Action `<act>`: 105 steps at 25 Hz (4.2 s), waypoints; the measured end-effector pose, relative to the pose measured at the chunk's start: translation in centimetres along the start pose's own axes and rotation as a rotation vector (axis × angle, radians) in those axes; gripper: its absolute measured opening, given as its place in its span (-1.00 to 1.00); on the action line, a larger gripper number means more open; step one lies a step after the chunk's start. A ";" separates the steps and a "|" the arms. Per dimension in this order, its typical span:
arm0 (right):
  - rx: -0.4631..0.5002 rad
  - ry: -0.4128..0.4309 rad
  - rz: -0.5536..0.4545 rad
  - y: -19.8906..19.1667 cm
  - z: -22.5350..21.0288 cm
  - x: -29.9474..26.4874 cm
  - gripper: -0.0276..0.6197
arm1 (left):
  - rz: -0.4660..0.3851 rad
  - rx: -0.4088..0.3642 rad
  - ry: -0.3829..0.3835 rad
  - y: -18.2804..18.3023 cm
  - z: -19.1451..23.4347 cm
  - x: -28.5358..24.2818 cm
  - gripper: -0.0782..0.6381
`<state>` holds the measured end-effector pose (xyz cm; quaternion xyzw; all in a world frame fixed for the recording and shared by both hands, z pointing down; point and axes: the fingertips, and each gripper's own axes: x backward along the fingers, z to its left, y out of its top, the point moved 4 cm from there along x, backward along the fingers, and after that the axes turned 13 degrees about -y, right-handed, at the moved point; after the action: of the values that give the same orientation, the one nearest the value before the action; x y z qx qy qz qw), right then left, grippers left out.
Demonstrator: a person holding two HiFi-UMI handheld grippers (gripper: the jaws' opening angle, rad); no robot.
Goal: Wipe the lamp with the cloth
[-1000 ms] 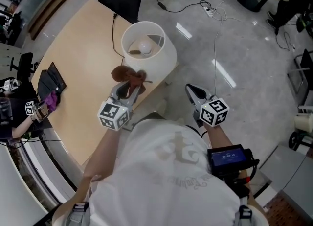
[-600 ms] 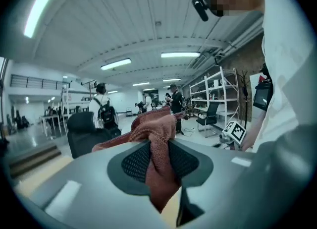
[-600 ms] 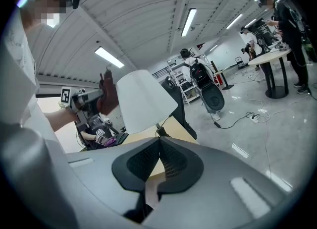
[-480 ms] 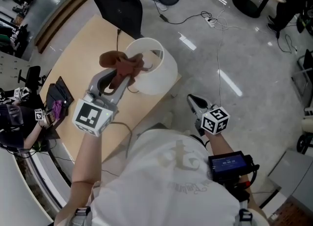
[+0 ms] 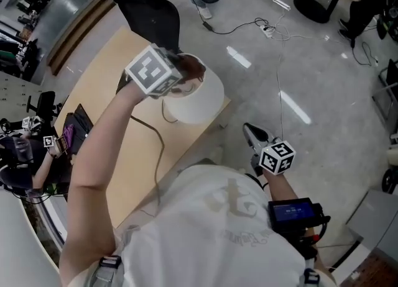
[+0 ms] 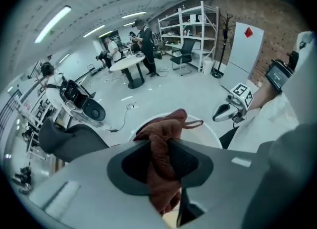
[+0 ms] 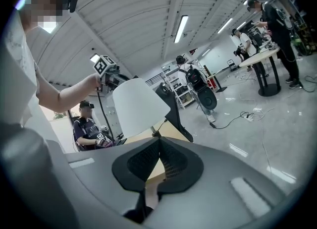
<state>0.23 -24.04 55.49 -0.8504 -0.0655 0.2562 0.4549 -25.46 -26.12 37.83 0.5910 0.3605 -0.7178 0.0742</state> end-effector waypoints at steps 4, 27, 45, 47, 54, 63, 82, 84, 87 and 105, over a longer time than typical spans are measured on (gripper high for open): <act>-0.015 -0.025 -0.005 0.0 -1.2 1.2 -0.87 | 0.119 -0.076 -0.155 0.3 -2.4 -1.3 -0.48; -0.017 -0.022 -0.024 0.8 -0.9 1.3 -0.87 | 0.019 -0.046 -0.091 0.3 -1.1 4.8 -0.48; 0.030 0.064 -0.001 0.6 1.1 1.9 -0.87 | -0.694 0.153 0.188 -6.3 -7.7 10.8 -0.48; 0.049 0.066 -0.008 0.8 1.0 1.5 -0.87 | -0.734 0.159 0.232 -6.8 -8.0 10.6 -0.49; 0.086 0.020 -0.026 2.4 2.7 2.6 -0.87 | -0.902 0.183 0.294 -8.8 -8.3 12.6 -0.49; 0.123 -0.004 -0.048 1.4 7.1 1.3 -0.87 | -1.016 0.306 0.377 -15.9 -7.6 10.3 -0.48; 0.140 -0.142 0.080 -1.7 8.2 2.2 -0.87 | -0.621 0.636 0.124 -22.3 -1.6 -18.8 -0.49; 0.126 -0.177 0.084 -2.2 7.9 3.0 -0.87 | -0.650 0.674 0.114 -21.7 -0.6 -19.8 -0.50; 0.105 -0.225 0.088 -2.9 7.6 4.1 -0.87 | -0.627 0.663 0.036 -20.1 -0.5 -21.9 -0.50; 0.086 -0.163 0.091 -1.1 7.4 0.9 -0.87 | -0.762 0.746 -0.151 -18.4 -1.9 -19.6 -0.51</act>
<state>-2.52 -17.63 52.72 -0.8084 -0.0522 0.3476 0.4721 -28.04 -17.85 63.30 0.3513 0.2637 -0.8135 -0.3811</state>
